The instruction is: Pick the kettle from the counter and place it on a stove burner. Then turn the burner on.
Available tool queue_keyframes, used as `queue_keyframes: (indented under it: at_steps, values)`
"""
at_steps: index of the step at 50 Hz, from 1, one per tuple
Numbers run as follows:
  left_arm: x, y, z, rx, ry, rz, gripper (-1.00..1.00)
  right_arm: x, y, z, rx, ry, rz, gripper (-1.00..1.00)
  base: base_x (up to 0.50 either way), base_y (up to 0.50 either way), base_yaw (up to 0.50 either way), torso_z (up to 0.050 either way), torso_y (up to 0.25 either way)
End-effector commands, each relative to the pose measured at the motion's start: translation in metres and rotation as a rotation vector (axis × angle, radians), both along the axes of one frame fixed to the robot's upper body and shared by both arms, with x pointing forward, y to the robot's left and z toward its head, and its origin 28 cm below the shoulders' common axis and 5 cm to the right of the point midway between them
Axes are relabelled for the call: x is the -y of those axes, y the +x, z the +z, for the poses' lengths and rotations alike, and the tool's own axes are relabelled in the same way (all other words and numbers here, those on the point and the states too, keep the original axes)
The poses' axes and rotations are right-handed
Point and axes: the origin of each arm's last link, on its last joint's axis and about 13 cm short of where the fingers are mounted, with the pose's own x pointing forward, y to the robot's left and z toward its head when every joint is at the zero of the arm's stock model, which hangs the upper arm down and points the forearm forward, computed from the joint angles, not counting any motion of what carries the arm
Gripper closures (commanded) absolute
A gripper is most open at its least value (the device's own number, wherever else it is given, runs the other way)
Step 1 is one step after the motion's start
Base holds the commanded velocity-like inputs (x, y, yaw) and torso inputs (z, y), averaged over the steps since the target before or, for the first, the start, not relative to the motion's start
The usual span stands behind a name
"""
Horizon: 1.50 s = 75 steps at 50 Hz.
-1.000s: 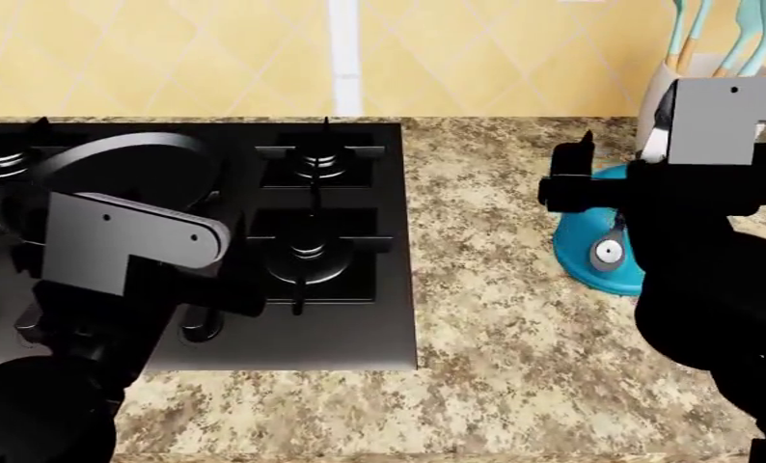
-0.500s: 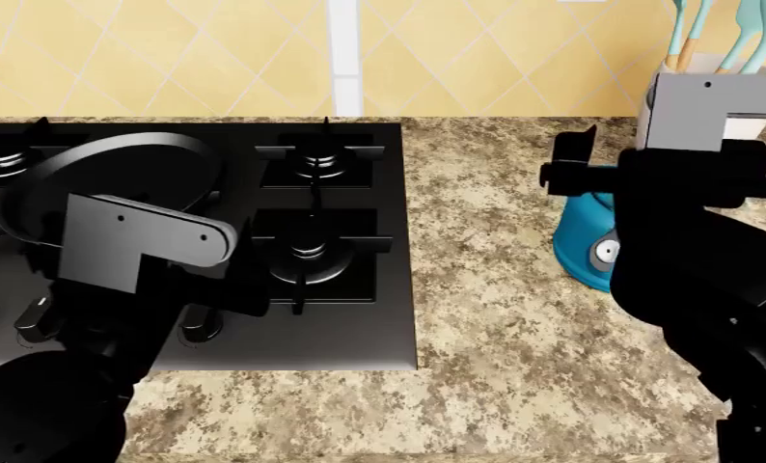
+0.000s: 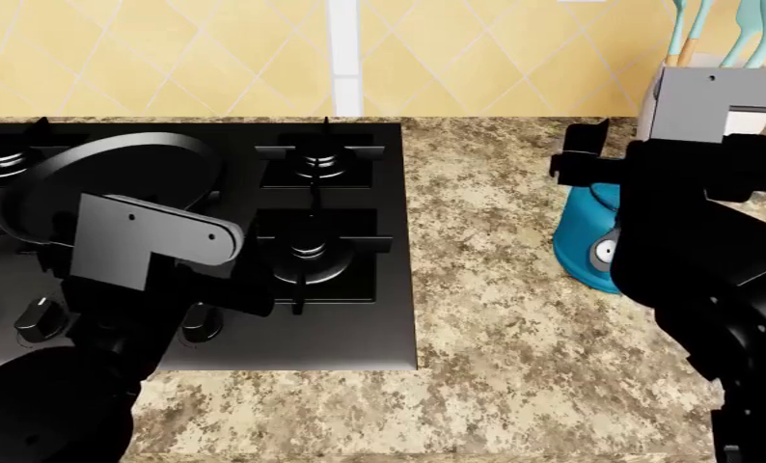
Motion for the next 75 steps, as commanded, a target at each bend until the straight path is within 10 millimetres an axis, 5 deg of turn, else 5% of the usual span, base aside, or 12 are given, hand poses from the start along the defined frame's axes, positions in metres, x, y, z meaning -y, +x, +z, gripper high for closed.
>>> queue_keyframes:
  at_steps: [1, 2, 26, 50, 75]
  values:
    - [0.0, 0.001, 0.0, -0.004, 0.003, 0.0, -1.0, 0.001, 0.004, -0.001, -0.003, 0.003, 0.007, -1.0, 0.0, 0.0, 0.0, 0.0, 0.0]
    - [0.0, 0.001, 0.0, -0.004, 0.003, 0.0, -1.0, 0.001, 0.003, 0.0, -0.002, 0.003, 0.005, 1.0, 0.0, 0.0, 0.0, 0.0, 0.0]
    - [0.003, 0.0, 0.006, 0.002, 0.004, -0.012, -1.0, 0.002, 0.004, 0.005, 0.037, -0.021, 0.02, 1.0, 0.0, 0.0, 0.0, 0.0, 0.001]
    - [0.001, -0.016, 0.018, 0.049, -0.001, 0.011, -1.0, -0.002, -0.005, 0.058, 0.226, -0.049, 0.075, 1.0, 0.0, 0.0, 0.0, 0.0, 0.002]
    - [-0.003, -0.019, 0.019, 0.068, -0.003, 0.028, -1.0, -0.011, -0.012, 0.059, 0.277, -0.023, 0.229, 1.0, 0.0, 0.0, 0.0, 0.0, 0.002]
